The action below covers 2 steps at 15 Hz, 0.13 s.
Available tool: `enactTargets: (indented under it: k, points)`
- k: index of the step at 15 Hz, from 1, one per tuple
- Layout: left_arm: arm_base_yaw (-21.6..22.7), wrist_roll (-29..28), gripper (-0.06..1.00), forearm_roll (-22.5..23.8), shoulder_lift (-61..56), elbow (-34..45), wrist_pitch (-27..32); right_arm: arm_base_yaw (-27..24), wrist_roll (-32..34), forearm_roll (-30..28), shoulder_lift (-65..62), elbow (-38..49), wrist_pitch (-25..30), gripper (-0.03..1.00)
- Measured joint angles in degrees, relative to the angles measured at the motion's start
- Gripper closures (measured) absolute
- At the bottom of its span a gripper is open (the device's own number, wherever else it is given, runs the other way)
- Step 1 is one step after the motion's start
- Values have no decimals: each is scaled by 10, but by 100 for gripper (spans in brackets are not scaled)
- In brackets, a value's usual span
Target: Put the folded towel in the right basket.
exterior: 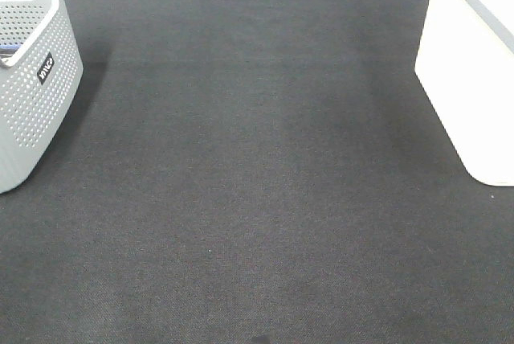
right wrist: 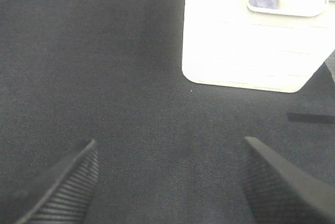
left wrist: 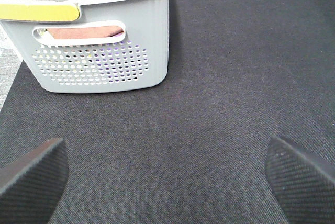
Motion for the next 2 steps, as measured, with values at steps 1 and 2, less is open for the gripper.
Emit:
enactTargets:
  k: [1, 2]
  points:
    - [0, 0, -3, 0, 0, 0, 0, 0, 0, 0, 0, 0, 0, 26]
    - [0, 0, -3, 0, 0, 0, 0, 0, 0, 0, 0, 0, 0, 26]
